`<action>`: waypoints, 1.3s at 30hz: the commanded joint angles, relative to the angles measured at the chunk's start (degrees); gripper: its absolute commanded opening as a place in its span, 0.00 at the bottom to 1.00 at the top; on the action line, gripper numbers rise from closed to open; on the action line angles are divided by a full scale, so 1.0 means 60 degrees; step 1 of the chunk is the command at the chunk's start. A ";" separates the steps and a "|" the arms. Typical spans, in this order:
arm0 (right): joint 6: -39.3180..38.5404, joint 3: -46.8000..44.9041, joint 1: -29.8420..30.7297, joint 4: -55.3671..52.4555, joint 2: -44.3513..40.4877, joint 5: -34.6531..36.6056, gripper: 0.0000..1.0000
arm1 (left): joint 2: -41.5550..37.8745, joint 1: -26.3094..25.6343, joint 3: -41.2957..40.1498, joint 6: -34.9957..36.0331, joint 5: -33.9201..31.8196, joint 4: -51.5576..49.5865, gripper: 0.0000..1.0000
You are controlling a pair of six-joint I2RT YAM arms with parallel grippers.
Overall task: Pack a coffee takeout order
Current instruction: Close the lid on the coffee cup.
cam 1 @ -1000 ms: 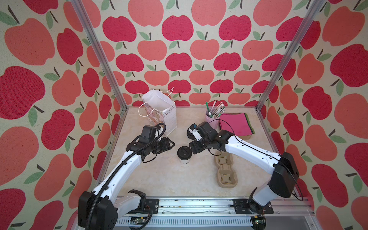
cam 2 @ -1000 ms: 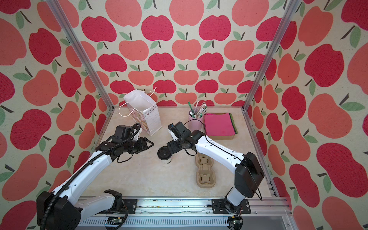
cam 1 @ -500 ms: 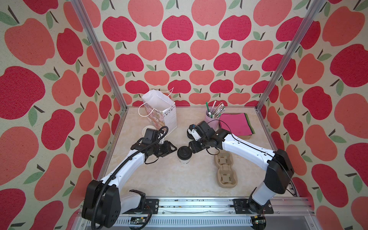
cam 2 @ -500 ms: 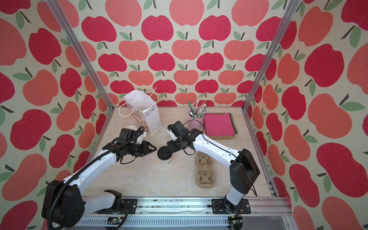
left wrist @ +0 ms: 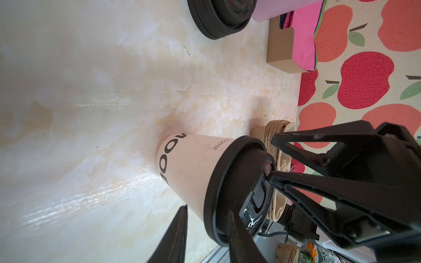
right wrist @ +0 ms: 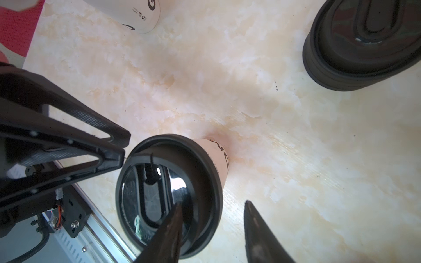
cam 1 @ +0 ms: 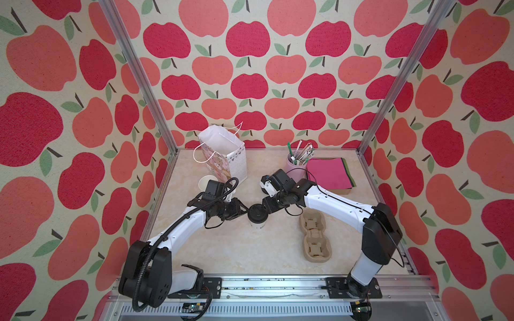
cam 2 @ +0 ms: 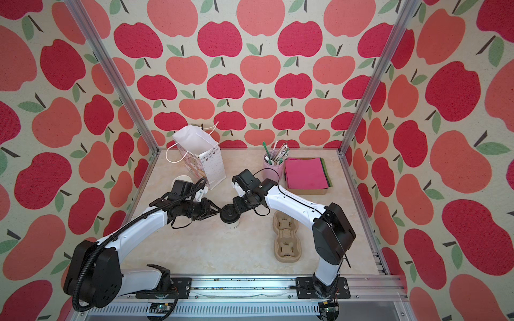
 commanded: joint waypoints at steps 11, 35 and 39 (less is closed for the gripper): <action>0.0133 -0.0406 -0.0031 -0.0296 0.0265 -0.0159 0.42 | 0.0641 -0.0259 0.0148 0.0457 -0.0624 -0.0940 0.26; 0.0035 -0.0864 0.0155 -0.0357 0.0137 0.0118 0.40 | 0.0102 -0.0637 0.0606 0.0635 -0.1403 -0.1909 0.31; -0.0150 -0.0421 0.0140 -0.0419 0.0148 0.0242 0.42 | -0.0618 -0.0420 0.1037 0.0686 -0.1602 -0.2153 0.37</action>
